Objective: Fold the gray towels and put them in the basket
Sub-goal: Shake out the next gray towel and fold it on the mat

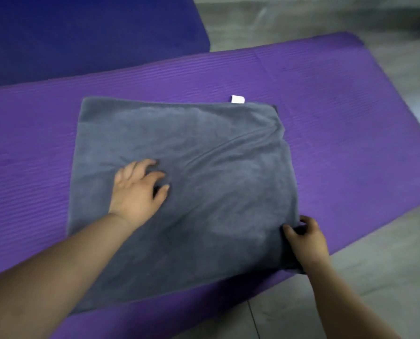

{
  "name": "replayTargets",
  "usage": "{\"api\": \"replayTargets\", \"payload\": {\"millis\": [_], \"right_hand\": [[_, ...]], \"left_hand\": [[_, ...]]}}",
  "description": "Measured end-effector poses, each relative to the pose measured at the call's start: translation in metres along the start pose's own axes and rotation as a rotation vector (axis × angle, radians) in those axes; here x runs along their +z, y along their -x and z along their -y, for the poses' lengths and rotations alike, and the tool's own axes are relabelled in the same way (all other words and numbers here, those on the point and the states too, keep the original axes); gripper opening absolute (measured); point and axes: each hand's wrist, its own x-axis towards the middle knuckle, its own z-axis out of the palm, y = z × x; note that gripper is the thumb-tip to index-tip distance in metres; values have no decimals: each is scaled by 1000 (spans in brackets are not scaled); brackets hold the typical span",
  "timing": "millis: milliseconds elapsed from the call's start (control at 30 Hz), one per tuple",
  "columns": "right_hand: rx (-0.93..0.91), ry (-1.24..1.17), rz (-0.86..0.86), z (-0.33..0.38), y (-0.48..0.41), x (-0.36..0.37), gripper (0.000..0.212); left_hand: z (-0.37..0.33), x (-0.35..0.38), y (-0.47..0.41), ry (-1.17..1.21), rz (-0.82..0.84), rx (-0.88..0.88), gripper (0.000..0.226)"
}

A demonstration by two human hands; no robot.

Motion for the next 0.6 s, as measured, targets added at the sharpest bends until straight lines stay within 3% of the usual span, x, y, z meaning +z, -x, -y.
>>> {"api": "replayTargets", "payload": {"millis": [133, 267, 400, 500, 600], "right_hand": [[-7, -4, 51, -10, 2, -7, 37], [33, 20, 56, -27, 7, -4, 32], [81, -122, 94, -31, 14, 5, 35], [72, -103, 7, -39, 19, 14, 34], [23, -170, -91, -44, 28, 17, 27]], "left_hand": [[-121, 2, -60, 290, 296, 186, 31], [-215, 30, -94, 211, 505, 177, 54], [-244, 58, -99, -4, 473, 39, 90], [-255, 73, -96, -177, 432, 81, 88], [-255, 72, -101, -192, 444, 91, 75]]}}
